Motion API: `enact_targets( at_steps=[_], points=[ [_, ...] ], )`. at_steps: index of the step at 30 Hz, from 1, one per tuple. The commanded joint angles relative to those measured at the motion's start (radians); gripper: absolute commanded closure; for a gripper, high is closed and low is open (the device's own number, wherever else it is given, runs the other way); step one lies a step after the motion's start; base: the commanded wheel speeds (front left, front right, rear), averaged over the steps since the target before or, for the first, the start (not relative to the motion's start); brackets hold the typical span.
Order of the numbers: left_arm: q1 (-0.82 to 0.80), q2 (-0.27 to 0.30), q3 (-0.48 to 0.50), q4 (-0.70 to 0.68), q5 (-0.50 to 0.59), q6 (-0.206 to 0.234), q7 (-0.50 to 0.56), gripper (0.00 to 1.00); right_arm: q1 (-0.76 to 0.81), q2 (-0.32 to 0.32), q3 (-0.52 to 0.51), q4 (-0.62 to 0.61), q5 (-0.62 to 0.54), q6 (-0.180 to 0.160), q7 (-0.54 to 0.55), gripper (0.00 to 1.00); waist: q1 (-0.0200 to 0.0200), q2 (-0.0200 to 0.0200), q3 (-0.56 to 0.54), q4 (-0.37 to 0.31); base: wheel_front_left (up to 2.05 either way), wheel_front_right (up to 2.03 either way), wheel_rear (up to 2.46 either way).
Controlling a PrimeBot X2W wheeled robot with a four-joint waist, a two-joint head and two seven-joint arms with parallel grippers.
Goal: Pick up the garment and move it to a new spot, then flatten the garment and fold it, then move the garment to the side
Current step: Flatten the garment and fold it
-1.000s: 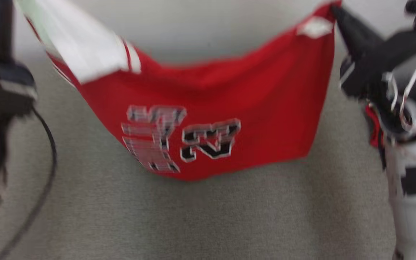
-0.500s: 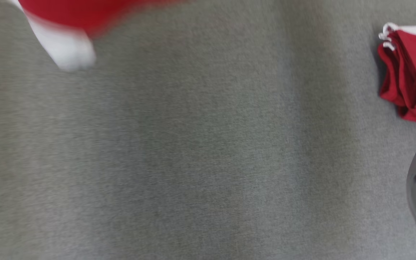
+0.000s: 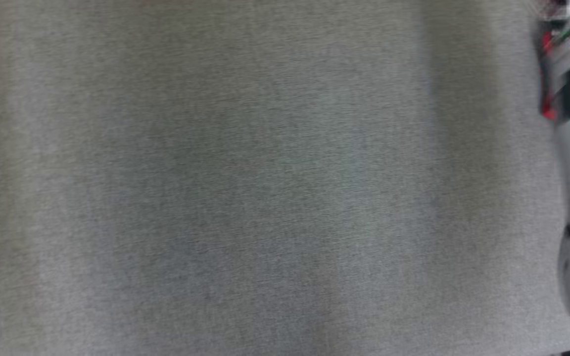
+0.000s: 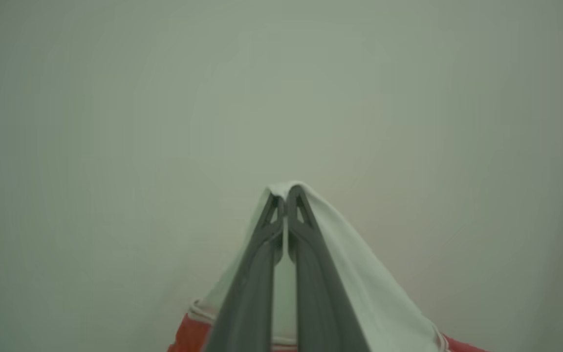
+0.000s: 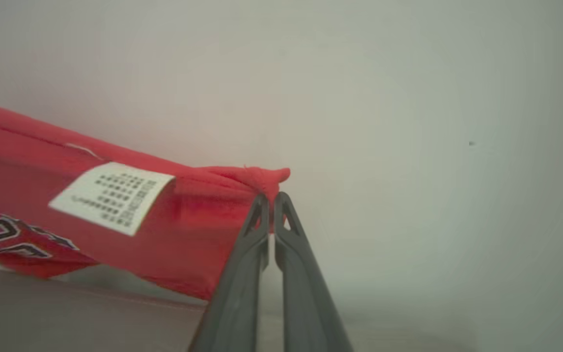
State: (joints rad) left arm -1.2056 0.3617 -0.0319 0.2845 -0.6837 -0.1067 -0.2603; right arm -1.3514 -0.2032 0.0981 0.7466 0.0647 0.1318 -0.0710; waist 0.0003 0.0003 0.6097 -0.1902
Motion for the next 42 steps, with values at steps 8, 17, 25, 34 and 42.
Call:
enact_targets(
  at_steps=[8, 17, 25, 34, 42],
  points=[
    [0.441, -0.131, 0.155, -0.163, -0.025, -0.022, -0.006, 1.00, 0.176, -0.050, 0.148, 0.003, 0.179, -0.002, 0.028, 1.00, -0.0003, -0.0003, -0.125, 0.059, 0.00, 0.00, 0.00],
    [0.955, -0.271, 0.199, -0.182, -0.111, -0.022, -0.005, 1.00, 0.489, -0.137, 0.248, -0.030, 0.296, -0.003, 0.121, 1.00, -0.0003, -0.0003, -0.406, 0.115, 0.00, 0.00, 0.00],
    [1.201, -0.287, 0.064, -0.140, -0.086, -0.022, 0.020, 1.00, 0.785, -0.167, 0.236, -0.127, 0.324, -0.003, 0.374, 1.00, -0.0003, -0.0003, -0.558, 0.157, 0.00, 0.00, 0.00],
    [1.340, -0.295, -0.012, -0.145, -0.130, 0.006, 0.139, 1.00, 1.150, -0.178, 0.101, -0.487, 0.337, -0.003, 0.748, 1.00, -0.0003, -0.0003, -0.625, 0.164, 0.00, 0.00, 0.00],
    [1.466, -0.292, -0.045, -0.236, -0.348, 0.015, 0.398, 1.00, 1.386, -0.089, -0.066, -0.802, 0.282, -0.003, 0.957, 1.00, -0.0003, -0.0003, -0.625, 0.167, 0.00, 0.00, 0.00]
  ],
)
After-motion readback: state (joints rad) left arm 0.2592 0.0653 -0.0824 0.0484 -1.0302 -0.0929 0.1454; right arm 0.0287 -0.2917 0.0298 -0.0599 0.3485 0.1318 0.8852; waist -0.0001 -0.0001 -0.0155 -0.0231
